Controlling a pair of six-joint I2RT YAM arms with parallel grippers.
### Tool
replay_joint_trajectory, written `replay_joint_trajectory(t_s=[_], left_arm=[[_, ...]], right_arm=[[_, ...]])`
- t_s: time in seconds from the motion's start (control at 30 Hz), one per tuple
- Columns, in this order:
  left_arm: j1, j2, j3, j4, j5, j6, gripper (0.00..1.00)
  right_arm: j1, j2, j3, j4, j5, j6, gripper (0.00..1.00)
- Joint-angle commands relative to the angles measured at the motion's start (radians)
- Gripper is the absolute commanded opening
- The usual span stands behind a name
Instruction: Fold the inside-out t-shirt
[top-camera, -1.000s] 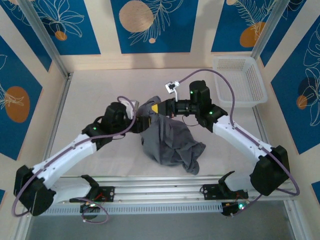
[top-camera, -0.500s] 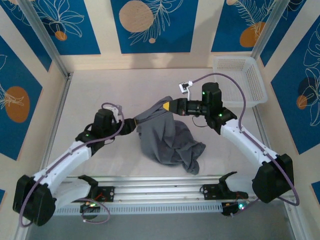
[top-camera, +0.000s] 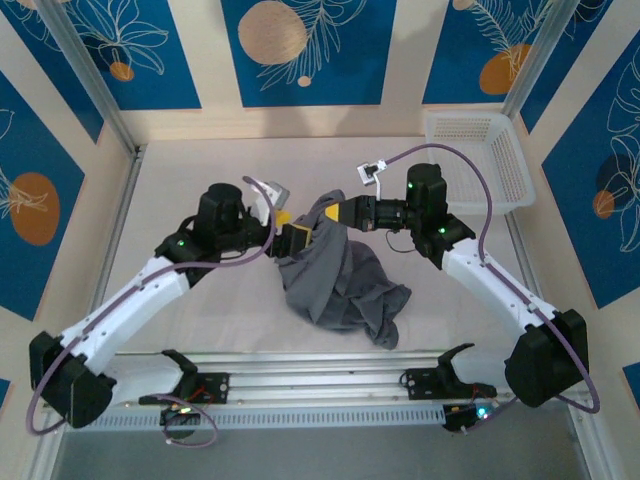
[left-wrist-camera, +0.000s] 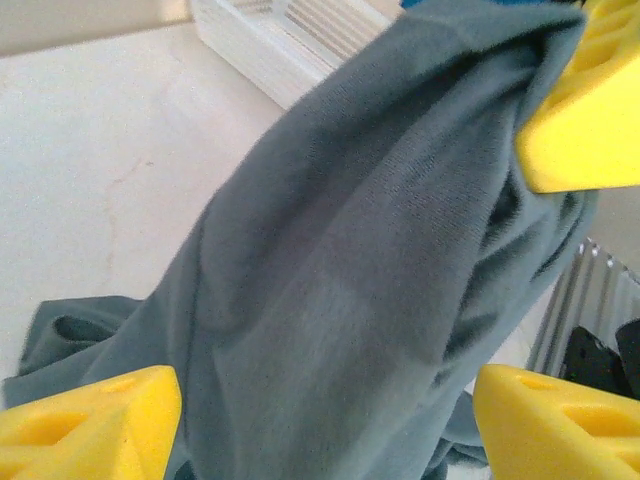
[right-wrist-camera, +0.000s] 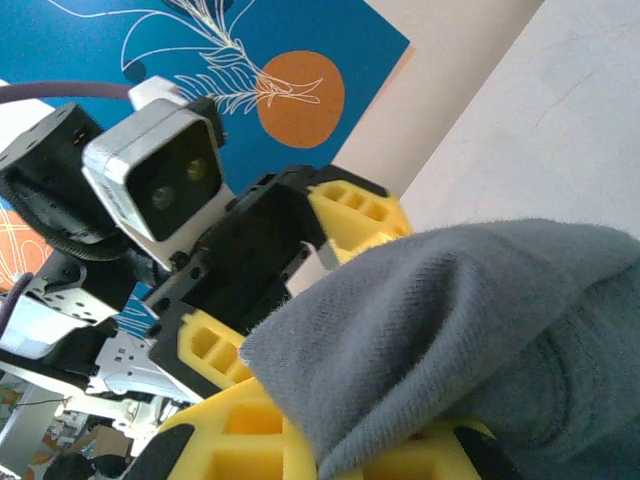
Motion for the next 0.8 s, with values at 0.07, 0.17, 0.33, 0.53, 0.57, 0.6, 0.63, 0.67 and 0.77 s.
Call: replay_joint_trajectory(t_s=[0.07, 0.17, 0.33, 0.53, 0.57, 0.6, 0.63, 0.67, 0.77], left_arm=[[-0.010, 0.076, 0.052, 0.041, 0.063, 0.022, 0.60], [-0.009, 0.084, 0.051, 0.073, 0.051, -0.006, 0.27], [0.003, 0.067, 0.044, 0.175, 0.127, -0.179, 0.00], [0.059, 0.007, -0.033, 0.447, 0.308, -0.516, 0.00], [0.061, -0.001, -0.042, 0.467, 0.319, -0.541, 0.00], [0.061, -0.008, -0.047, 0.474, 0.325, -0.556, 0.00], [0.061, -0.011, -0.049, 0.468, 0.327, -0.562, 0.00], [0.061, -0.016, -0.049, 0.448, 0.324, -0.559, 0.00], [0.061, -0.019, -0.053, 0.383, 0.302, -0.532, 0.00]], right_arm=[[0.011, -0.012, 0.040, -0.016, -0.028, -0.014, 0.03], [0.014, -0.007, 0.040, -0.040, -0.020, -0.023, 0.03], [0.001, 0.005, 0.035, -0.115, -0.006, -0.055, 0.03], [-0.138, 0.046, -0.122, -0.176, 0.121, -0.123, 0.14], [-0.154, 0.068, -0.138, -0.189, 0.120, -0.149, 0.14], [-0.162, 0.086, -0.133, -0.222, 0.108, -0.169, 0.16], [-0.161, 0.093, -0.120, -0.249, 0.077, -0.180, 0.19], [-0.154, 0.086, -0.106, -0.265, 0.049, -0.186, 0.24], [-0.129, -0.022, -0.100, -0.310, 0.145, -0.200, 0.39]])
